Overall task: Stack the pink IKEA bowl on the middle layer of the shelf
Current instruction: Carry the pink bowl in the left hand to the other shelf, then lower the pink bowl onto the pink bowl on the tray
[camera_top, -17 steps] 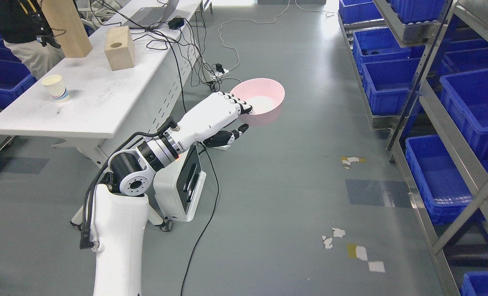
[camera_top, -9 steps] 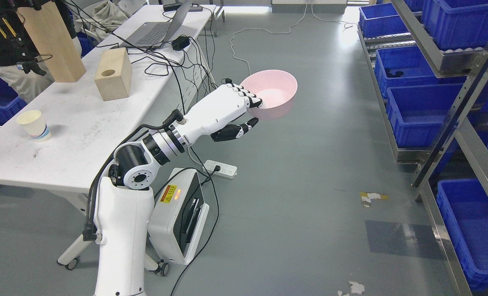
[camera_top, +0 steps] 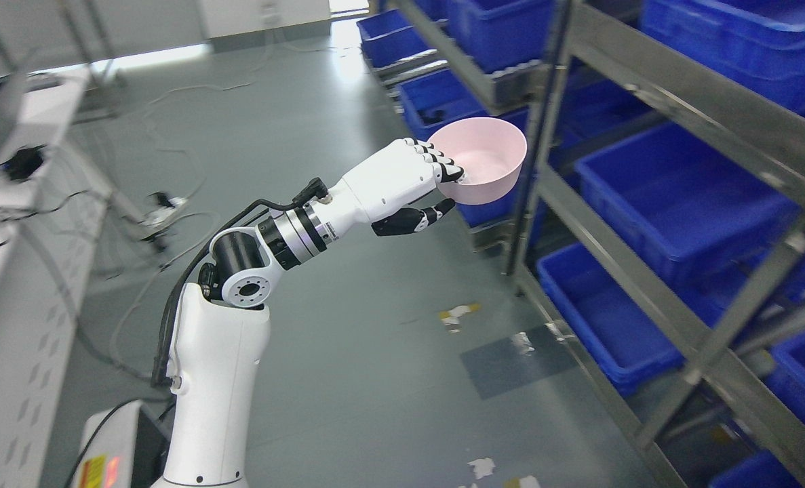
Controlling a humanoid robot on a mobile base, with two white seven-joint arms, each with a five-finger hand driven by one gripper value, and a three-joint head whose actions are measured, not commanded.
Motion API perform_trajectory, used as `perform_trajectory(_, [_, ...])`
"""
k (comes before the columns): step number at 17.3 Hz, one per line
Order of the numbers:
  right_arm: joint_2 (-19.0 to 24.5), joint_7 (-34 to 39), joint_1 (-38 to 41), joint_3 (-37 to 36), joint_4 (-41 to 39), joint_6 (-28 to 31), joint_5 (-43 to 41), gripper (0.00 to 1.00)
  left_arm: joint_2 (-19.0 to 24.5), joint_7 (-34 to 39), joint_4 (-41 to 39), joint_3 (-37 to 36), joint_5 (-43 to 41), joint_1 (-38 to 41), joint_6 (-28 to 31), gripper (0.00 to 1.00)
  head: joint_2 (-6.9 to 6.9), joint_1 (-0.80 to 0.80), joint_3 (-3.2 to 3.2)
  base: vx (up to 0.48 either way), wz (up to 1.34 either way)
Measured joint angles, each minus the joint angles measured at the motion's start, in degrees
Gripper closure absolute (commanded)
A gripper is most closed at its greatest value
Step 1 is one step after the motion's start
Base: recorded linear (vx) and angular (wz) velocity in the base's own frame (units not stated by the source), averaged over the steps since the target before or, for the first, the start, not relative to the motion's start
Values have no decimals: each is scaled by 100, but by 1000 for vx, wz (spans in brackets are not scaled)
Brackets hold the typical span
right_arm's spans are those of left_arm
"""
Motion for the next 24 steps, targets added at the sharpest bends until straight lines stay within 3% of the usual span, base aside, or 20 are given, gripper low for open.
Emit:
perform_trajectory(7, [0,0,1,0,0,0,0,0,-1,-24,-5,-157,32,-242,0,97,0,0,0,95,-1452])
perform_trajectory(15, [0,0,0,0,0,0,0,0,1,-58,295,57,-63,-1432,-1,97,-1,0,0,14,-967])
perform_trajectory(19, [0,0,-1,0,0,0,0,0,200,-87,880,219,-370,-2220,-1,97,-1,0,0,18,-500])
perform_trajectory(24, [0,0,-3,0,0,0,0,0,659,-188,1563,261,-750,-2625,-1,97,-2,0,0,12,-99])
